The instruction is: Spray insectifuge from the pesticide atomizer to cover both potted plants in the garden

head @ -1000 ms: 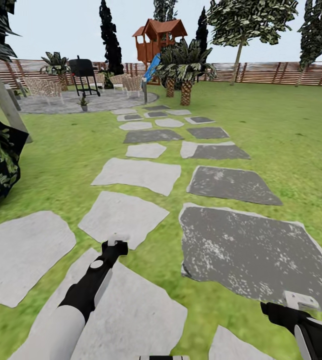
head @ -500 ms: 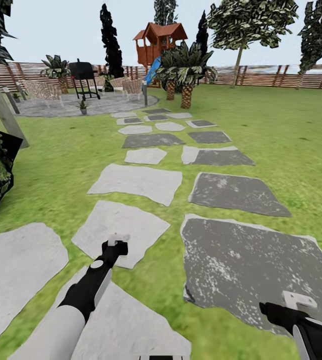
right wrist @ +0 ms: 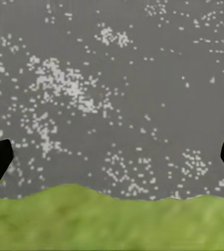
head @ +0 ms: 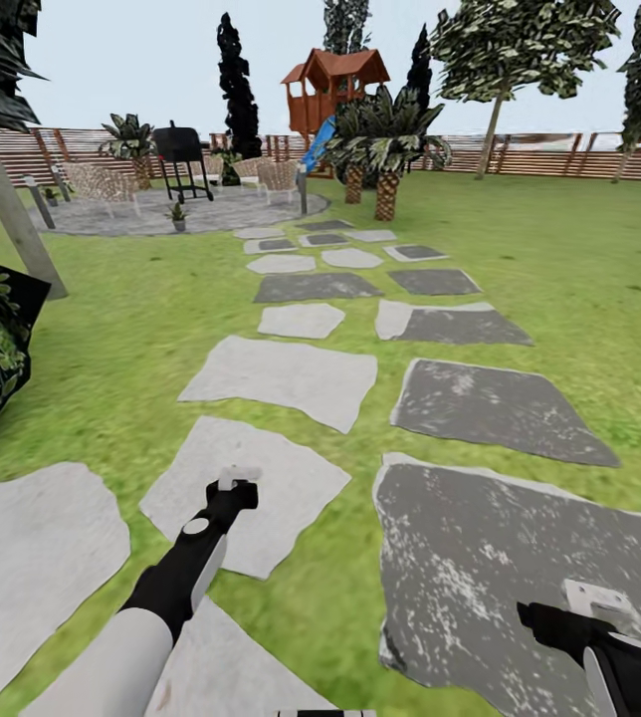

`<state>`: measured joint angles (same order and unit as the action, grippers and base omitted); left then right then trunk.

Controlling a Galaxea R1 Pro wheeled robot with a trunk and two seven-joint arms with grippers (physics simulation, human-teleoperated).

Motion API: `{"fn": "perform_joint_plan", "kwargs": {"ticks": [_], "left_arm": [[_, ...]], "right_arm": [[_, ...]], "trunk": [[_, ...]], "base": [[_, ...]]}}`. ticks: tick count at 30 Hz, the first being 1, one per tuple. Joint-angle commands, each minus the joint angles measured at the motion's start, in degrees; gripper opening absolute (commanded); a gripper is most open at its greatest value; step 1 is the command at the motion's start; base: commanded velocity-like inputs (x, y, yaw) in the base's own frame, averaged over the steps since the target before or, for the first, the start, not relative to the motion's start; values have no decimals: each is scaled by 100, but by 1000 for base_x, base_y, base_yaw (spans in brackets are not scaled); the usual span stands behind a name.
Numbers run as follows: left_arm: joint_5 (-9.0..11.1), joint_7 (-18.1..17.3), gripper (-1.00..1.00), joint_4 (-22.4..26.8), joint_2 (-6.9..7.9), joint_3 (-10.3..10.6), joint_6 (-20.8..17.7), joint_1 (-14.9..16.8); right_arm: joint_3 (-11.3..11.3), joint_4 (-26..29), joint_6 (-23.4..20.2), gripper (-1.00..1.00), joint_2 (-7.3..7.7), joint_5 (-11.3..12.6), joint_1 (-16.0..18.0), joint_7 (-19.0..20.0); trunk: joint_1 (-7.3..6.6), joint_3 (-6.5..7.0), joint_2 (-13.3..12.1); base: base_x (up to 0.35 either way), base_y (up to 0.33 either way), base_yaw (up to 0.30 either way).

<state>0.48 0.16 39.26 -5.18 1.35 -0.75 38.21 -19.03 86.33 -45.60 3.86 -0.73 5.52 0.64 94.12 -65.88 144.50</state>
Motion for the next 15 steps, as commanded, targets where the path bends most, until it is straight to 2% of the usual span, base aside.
{"fn": "perform_joint_plan", "kwargs": {"ticks": [1,11,15], "left_arm": [[4,2,-100,3,-10,6,-10,3],[4,2,-100,3,-48,6,-12,3],[4,2,-100,3,-53,6,-12,3]], "right_arm": [[-6,7,-28,100,4,-7,2,7],[-22,7,-28,100,25,-7,2,15],[-22,7,-28,100,36,-5,2,36]], "trunk": [[2,-5,2],[2,25,2],[2,39,2]], "base": [[339,0,221],[335,0,231],[326,0,98]]}}
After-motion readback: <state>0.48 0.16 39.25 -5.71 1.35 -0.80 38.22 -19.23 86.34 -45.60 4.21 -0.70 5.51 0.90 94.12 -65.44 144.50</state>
